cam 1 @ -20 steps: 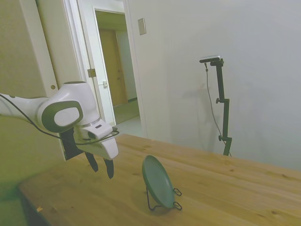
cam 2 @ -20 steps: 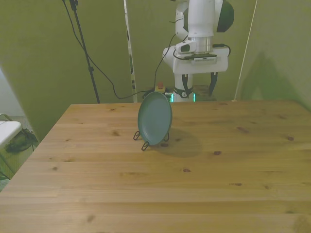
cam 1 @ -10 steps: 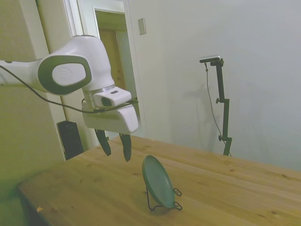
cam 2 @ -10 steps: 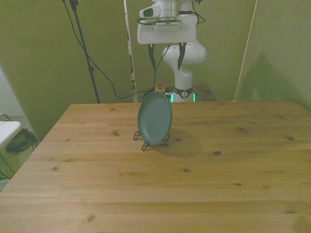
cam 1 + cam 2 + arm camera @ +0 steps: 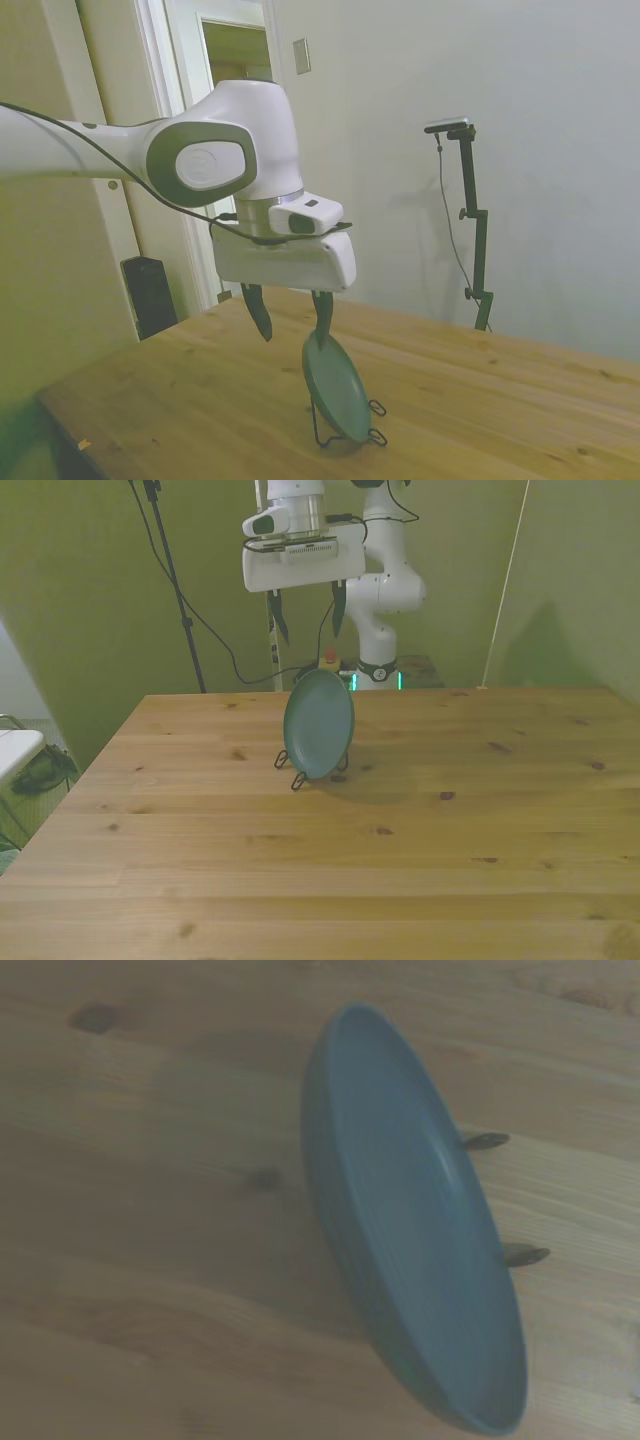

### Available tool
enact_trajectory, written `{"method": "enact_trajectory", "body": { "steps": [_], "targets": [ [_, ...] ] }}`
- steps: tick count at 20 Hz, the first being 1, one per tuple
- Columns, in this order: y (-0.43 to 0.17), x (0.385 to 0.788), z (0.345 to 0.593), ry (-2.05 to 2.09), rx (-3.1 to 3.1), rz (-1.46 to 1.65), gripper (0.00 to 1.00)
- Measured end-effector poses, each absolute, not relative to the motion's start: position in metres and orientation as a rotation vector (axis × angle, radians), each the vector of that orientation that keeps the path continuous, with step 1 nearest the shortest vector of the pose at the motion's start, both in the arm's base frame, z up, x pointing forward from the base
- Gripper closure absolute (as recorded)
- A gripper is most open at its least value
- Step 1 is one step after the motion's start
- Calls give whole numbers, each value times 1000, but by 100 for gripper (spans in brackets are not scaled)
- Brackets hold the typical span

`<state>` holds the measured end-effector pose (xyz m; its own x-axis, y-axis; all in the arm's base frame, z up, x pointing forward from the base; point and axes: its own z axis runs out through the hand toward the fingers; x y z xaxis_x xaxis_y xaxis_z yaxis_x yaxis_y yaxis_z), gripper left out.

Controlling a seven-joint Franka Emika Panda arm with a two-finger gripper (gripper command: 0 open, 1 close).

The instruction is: Unload the plate

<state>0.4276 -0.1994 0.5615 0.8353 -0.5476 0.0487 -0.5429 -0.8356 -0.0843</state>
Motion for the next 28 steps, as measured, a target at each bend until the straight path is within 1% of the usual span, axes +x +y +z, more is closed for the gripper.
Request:
{"method": "enact_trajectory", "body": {
  "steps": [5,10,14,17,20,24,28],
  "targets": [
    [-200,435,557,758,-2914,-106,0],
    [-237,453,551,634,-2817,-91,0],
    [-245,479,535,580,-2757,7,0],
    [-235,501,517,537,-2734,80,0],
    [-211,517,507,473,-2737,131,0],
    [-176,522,505,388,-2735,217,0],
    [-170,518,509,380,-2756,238,0]
  ]
}}
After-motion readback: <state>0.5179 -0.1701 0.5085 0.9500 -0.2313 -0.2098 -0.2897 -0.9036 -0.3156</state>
